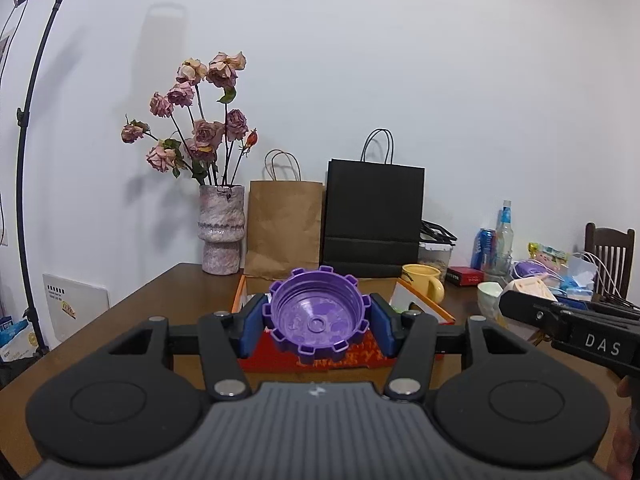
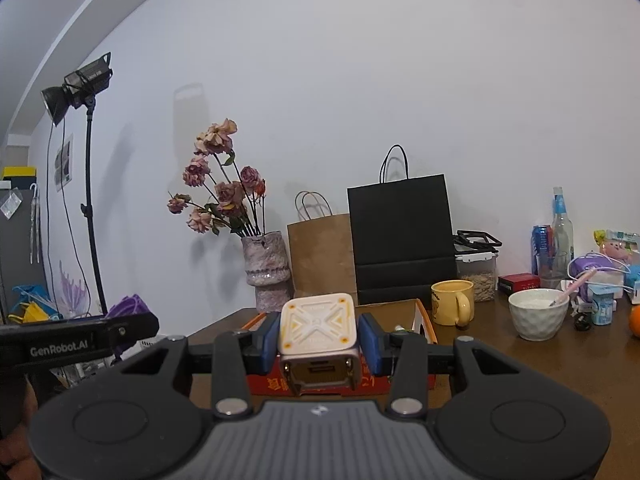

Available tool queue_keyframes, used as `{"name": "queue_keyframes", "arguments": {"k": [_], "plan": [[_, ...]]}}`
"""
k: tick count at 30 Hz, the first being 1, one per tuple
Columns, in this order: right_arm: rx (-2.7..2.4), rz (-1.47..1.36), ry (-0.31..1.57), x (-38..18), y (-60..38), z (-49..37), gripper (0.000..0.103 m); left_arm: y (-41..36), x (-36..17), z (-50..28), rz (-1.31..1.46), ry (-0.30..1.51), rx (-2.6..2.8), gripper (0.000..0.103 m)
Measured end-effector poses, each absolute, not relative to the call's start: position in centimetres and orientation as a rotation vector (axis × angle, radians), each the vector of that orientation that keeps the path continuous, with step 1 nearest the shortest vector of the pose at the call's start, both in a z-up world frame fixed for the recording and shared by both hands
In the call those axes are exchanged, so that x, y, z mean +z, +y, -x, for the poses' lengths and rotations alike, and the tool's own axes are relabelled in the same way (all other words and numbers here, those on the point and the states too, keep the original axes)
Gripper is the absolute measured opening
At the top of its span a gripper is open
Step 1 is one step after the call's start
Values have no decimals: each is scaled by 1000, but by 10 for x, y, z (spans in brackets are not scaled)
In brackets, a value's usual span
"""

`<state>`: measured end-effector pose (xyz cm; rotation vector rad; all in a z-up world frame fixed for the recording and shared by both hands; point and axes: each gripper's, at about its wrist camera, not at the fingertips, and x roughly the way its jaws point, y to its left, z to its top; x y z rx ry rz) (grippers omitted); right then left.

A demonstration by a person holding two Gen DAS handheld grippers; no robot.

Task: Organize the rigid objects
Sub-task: 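Lift the purple cap and cream cube and carry both toward the box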

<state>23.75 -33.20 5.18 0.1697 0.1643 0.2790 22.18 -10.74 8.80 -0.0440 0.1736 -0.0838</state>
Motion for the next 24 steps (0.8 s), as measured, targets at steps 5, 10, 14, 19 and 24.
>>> {"name": "queue_keyframes", "arguments": {"k": [5, 10, 14, 19, 24], "plan": [[283, -165, 190, 54, -328, -273, 41, -105, 93, -253, 51, 178, -88, 55], [284, -152, 199, 60, -324, -312, 41, -103, 97, -290, 51, 190, -89, 55], [277, -140, 205, 68, -323, -346, 41, -101, 102, -320, 44, 186, -86, 55], [285, -138, 220, 77, -323, -397, 41, -100, 111, -368, 47, 183, -93, 55], [287, -117, 240, 80, -316, -450, 41, -103, 119, -417, 34, 180, -104, 55]]}}
